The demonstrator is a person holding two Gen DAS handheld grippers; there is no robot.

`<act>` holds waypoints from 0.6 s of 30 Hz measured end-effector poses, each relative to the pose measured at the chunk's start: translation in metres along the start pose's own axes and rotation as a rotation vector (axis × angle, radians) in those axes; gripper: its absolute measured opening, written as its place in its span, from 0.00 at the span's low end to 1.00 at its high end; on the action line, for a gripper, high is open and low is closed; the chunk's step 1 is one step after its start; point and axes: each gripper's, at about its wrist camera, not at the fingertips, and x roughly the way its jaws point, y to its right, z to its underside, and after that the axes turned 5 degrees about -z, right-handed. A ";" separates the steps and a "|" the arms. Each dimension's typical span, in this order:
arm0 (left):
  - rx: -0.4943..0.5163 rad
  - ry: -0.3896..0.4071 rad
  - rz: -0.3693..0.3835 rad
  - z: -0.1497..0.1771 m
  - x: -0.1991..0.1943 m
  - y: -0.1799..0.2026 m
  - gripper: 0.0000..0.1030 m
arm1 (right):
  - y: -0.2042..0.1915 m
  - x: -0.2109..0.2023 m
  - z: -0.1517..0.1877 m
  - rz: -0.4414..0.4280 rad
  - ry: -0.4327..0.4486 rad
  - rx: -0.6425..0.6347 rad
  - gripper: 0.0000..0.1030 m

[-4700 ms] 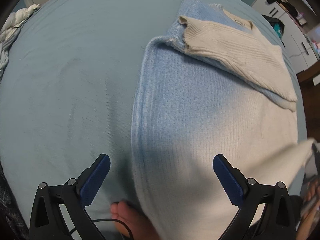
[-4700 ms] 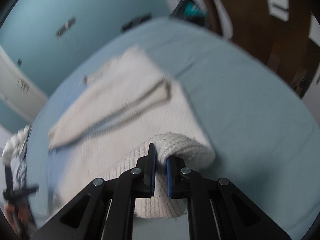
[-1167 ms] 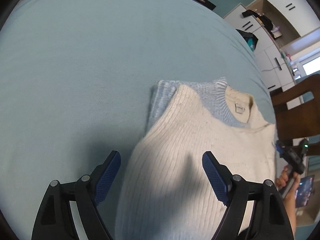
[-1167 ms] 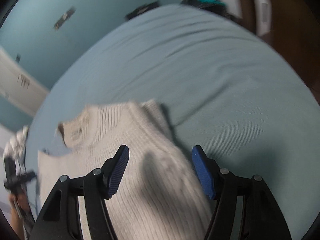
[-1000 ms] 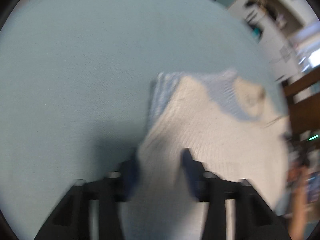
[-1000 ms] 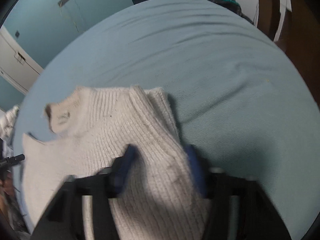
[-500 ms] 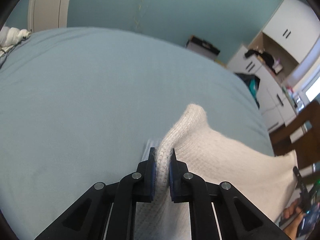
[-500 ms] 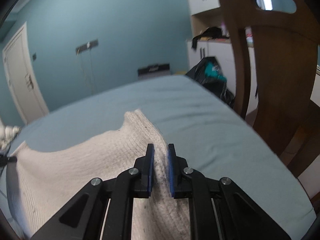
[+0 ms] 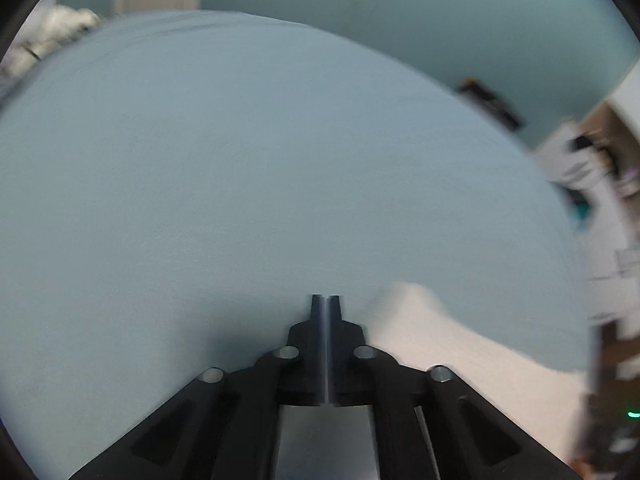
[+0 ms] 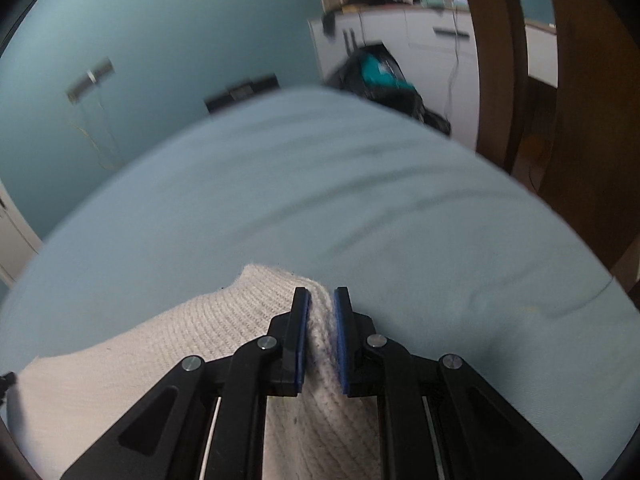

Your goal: Fold small clothes

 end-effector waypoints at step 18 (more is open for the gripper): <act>0.452 0.022 0.017 0.121 -0.179 0.028 0.01 | -0.008 -0.229 0.054 -0.186 -0.023 -0.195 0.94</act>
